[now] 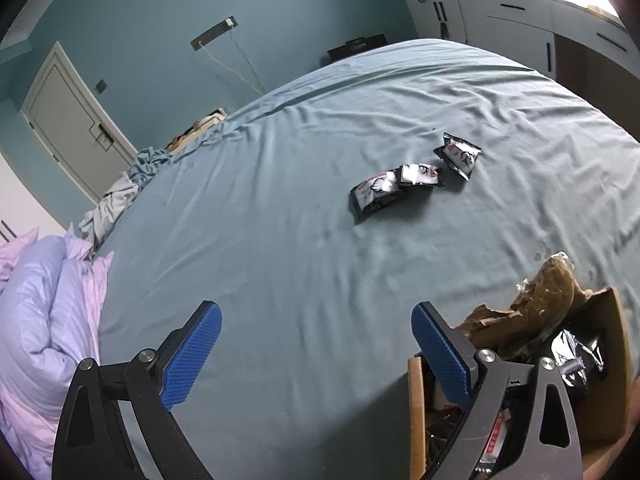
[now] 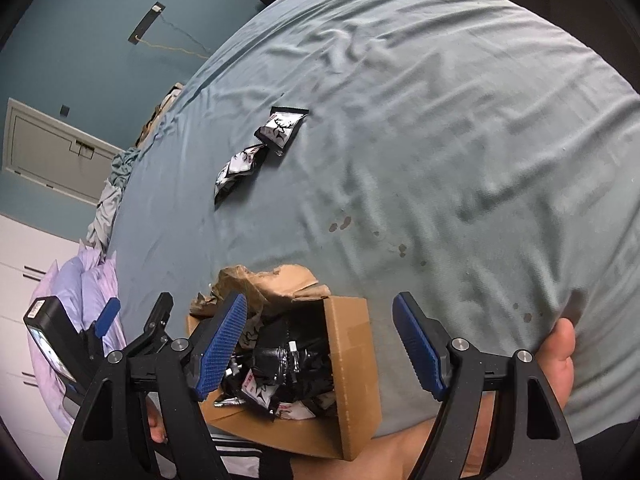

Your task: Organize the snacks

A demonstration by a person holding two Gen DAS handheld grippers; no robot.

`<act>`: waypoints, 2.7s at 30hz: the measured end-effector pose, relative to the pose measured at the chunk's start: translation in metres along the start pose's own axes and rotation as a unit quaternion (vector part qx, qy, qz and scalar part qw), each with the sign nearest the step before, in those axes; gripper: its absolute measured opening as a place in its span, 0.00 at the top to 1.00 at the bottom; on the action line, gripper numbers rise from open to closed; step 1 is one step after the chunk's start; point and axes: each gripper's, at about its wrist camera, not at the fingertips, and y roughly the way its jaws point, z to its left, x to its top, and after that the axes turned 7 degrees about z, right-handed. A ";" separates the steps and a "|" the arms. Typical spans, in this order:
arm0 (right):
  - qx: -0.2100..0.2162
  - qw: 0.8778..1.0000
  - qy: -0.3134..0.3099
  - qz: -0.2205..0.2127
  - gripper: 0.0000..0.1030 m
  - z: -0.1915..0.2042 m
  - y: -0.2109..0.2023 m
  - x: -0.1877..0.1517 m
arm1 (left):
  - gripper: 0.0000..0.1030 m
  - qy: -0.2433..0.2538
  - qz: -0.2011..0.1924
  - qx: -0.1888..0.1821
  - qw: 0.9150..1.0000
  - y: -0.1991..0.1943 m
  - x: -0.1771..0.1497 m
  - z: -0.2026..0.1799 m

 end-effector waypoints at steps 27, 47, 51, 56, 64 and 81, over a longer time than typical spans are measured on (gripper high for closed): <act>-0.017 1.000 -0.026 -0.001 0.27 0.010 0.000 -0.004 | 0.05 -0.003 0.001 0.000 1.000 0.000 -0.001 0.002; -0.047 0.996 -0.076 -0.021 0.27 0.028 -0.003 -0.002 | 0.04 -0.041 0.020 -0.049 0.998 -0.006 0.001 0.018; -0.065 0.991 -0.112 -0.020 0.27 0.039 0.001 0.005 | 0.04 -0.050 0.019 -0.056 0.997 -0.005 0.004 0.020; -0.056 0.991 -0.121 -0.002 0.27 0.038 0.008 0.030 | 0.03 -0.052 0.023 -0.051 0.997 0.004 0.011 0.018; 0.012 0.998 -0.050 0.025 0.27 0.010 0.030 0.074 | 0.03 -0.070 0.037 -0.058 0.995 0.019 0.020 0.023; -0.043 0.986 -0.156 0.027 0.27 0.072 0.149 0.167 | 0.03 -0.080 0.071 -0.069 0.992 0.057 0.033 0.030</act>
